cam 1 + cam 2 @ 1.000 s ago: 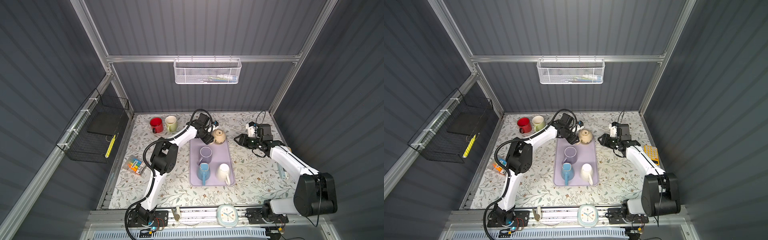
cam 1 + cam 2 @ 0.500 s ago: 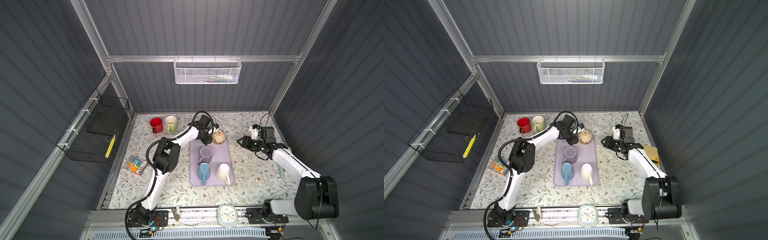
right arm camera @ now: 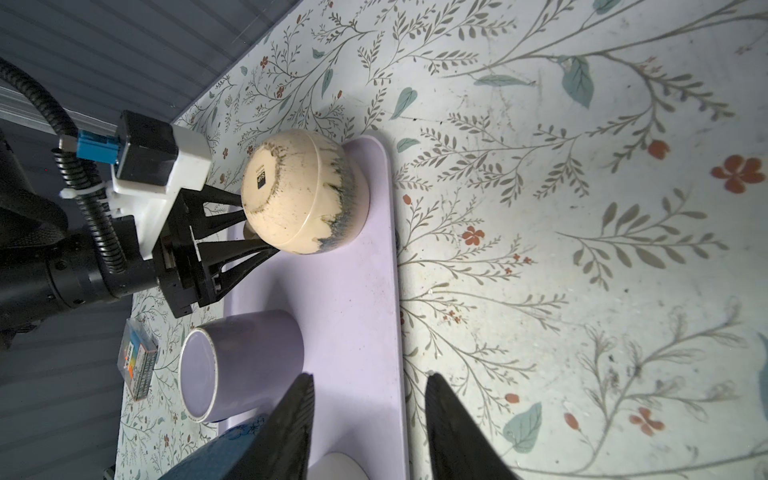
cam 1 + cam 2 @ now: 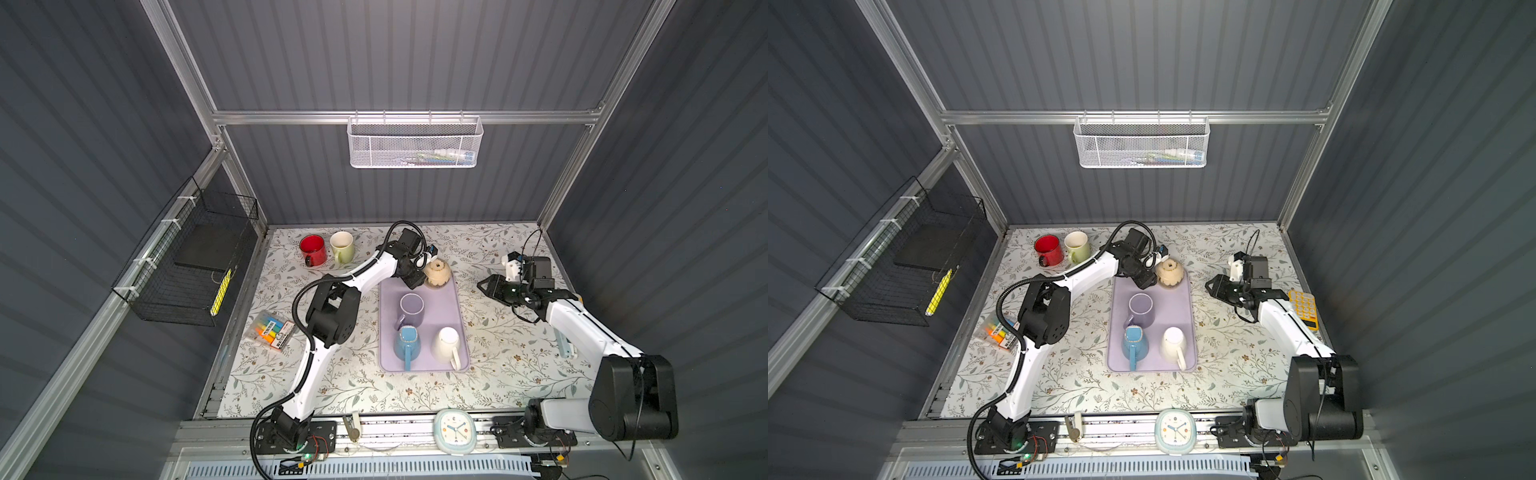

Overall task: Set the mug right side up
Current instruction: 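Lift the beige mug and rotate it onto its side with the left gripper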

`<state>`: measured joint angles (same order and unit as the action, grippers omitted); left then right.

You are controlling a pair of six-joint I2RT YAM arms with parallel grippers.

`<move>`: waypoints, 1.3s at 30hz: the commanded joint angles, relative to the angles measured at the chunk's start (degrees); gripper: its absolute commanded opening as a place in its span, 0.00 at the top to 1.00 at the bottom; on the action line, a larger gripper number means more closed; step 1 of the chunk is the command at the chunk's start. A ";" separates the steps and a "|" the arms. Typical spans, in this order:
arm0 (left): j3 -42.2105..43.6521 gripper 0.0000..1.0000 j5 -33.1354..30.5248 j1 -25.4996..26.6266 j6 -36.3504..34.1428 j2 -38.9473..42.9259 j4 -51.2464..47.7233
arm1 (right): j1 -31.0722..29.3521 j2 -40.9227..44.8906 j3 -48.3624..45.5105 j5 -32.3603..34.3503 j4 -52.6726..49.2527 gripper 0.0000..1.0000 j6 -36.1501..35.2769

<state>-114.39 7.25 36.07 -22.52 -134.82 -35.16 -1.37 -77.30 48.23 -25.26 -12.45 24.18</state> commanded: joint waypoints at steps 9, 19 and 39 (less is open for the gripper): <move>-2.80 0.44 -0.57 0.73 -1.12 -3.33 -1.94 | 0.57 1.14 -1.36 0.55 0.42 0.54 -0.54; -2.99 0.55 -0.74 0.77 -0.56 -3.52 -1.39 | 0.93 1.34 -2.00 0.47 0.76 0.54 -0.58; 1.48 0.82 4.33 0.75 3.20 0.55 5.36 | 1.10 1.82 -3.20 0.82 1.19 0.54 -0.56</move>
<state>-113.73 9.69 37.12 -21.23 -137.19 -32.53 -0.67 -76.49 45.71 -25.21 -11.60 24.14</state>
